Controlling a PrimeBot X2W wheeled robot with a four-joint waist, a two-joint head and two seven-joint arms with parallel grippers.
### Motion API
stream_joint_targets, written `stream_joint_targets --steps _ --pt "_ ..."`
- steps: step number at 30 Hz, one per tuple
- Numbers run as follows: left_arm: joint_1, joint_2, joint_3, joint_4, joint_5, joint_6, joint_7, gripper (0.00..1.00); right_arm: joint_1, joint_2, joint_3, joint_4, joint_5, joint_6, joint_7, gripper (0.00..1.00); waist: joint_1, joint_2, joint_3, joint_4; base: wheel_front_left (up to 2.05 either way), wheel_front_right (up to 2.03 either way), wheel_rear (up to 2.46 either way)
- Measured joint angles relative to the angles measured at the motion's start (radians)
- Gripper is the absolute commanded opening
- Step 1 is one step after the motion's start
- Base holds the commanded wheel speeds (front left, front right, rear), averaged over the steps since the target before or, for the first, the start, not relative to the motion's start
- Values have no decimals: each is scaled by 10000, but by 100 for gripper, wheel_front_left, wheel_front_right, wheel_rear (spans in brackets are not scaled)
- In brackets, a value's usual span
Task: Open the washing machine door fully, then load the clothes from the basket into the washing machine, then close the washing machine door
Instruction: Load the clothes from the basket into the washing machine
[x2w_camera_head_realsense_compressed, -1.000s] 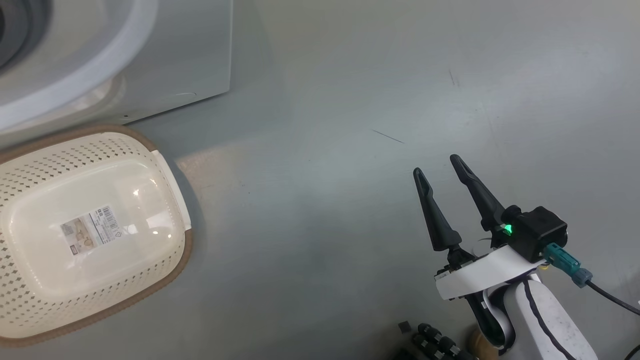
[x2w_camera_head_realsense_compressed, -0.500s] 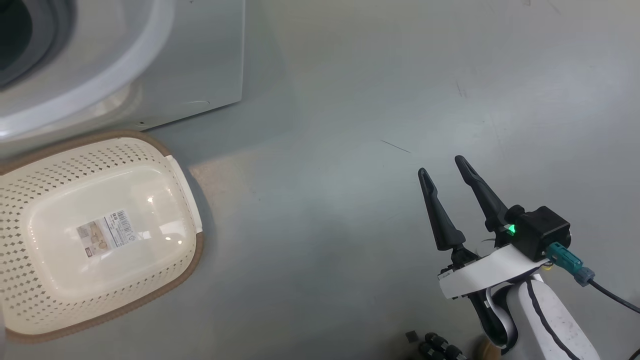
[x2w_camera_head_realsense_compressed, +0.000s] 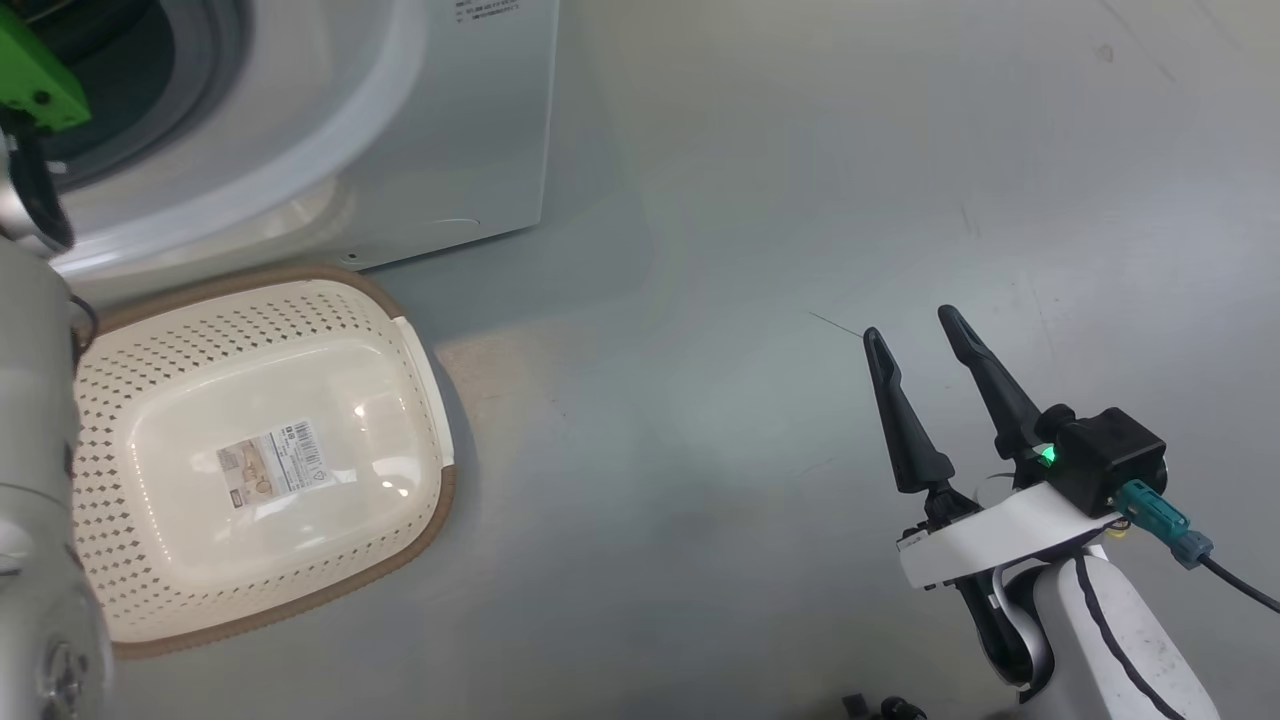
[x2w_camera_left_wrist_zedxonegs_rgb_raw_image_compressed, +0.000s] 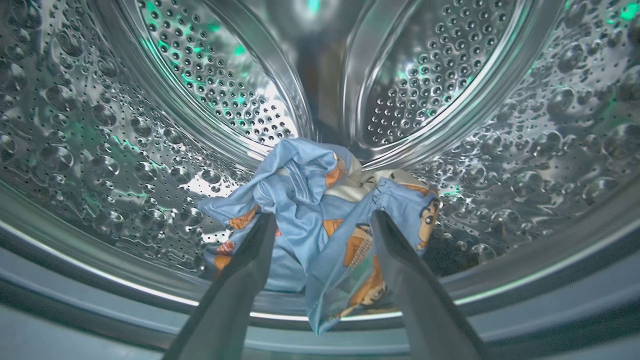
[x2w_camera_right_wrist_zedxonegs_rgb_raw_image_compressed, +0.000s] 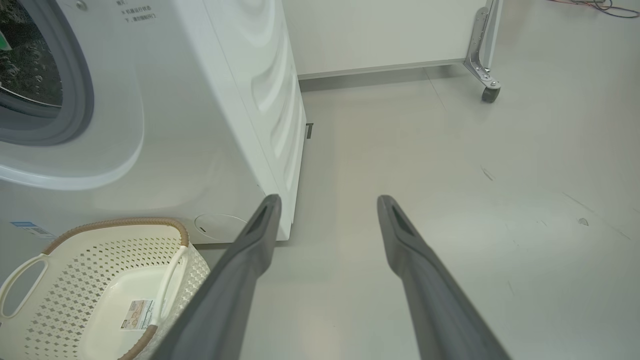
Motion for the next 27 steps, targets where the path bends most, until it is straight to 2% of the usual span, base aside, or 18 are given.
stream_joint_targets --steps 5,11,23,27 --pt "515 -401 -44 132 -48 -6 -249 100 -3 -67 -67 52 -2 0 0 100 0 0 -201 284 0 0 0" --pt "978 -514 -79 157 -54 -92 -439 100 -26 -98 -104 117 -2 0 0 100 0 0 -528 615 0 0 0" --pt "2522 -1106 -77 -163 -412 -901 -560 100 -21 -109 -357 328 0 0 0 100 0 0 -1375 1127 0 0 0" --pt "3064 -1183 -130 -880 -366 -1062 -558 100 -2 -109 -454 347 0 0 0 100 0 0 -1701 1265 0 0 0"
